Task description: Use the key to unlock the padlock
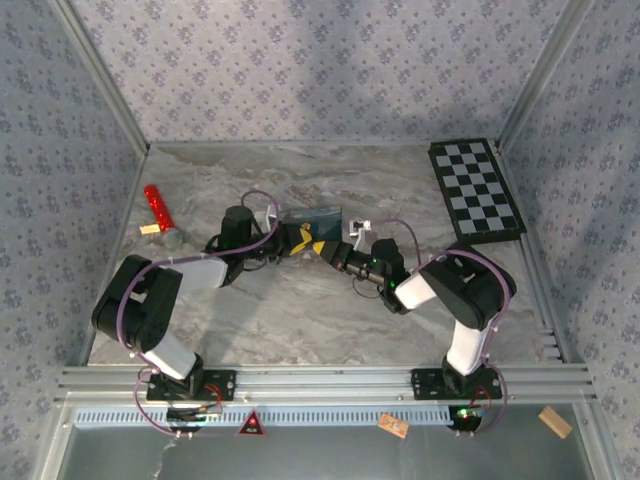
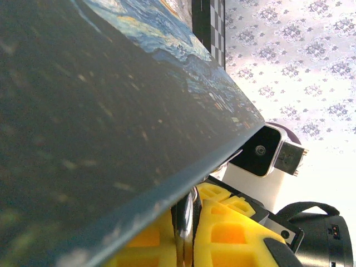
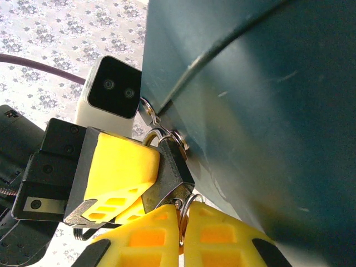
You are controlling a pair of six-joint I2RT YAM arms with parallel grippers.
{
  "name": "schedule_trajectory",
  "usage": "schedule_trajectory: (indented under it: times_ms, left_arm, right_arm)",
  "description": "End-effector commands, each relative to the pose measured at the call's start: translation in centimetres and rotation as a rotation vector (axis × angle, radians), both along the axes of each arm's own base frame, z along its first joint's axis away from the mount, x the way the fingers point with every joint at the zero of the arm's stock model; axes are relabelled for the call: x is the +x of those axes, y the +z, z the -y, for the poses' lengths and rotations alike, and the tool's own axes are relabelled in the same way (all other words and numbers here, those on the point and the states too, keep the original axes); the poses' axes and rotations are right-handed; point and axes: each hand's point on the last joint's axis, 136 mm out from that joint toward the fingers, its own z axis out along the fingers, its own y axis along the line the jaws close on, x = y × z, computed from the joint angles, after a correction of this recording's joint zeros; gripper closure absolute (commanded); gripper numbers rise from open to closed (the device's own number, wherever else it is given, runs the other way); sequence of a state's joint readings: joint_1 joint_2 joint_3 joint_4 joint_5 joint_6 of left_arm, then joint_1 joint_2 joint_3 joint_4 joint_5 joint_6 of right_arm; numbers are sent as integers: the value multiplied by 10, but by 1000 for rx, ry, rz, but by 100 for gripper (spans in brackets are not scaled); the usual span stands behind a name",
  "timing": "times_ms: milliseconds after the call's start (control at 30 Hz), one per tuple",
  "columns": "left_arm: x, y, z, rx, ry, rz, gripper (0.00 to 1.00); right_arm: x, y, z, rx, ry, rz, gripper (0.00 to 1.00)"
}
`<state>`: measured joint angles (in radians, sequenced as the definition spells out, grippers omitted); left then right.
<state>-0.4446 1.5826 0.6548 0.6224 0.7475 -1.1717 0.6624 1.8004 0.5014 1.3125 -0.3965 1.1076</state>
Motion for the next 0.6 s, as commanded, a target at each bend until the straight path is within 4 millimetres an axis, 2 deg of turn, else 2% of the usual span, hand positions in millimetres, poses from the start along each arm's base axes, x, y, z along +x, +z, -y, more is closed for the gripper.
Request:
schedule_trajectory:
  times_ms: [0,167,400,567]
  left_arm:
    - [-11,33,16,-71,-99,114,100]
    - [-13,26,16,-28,-101,95,100]
    - [-16,22,17,10,-112,83,100]
    - [-15,22,22,5,-118,81,100]
  right_arm:
    - [-21,36,-21,56,115,120,99]
    - [-28,32,-29,-68,84,192,100]
    - [-39,27,-37,-418,14,411,100]
    - [-39,30,-38,-484,-19,477,100]
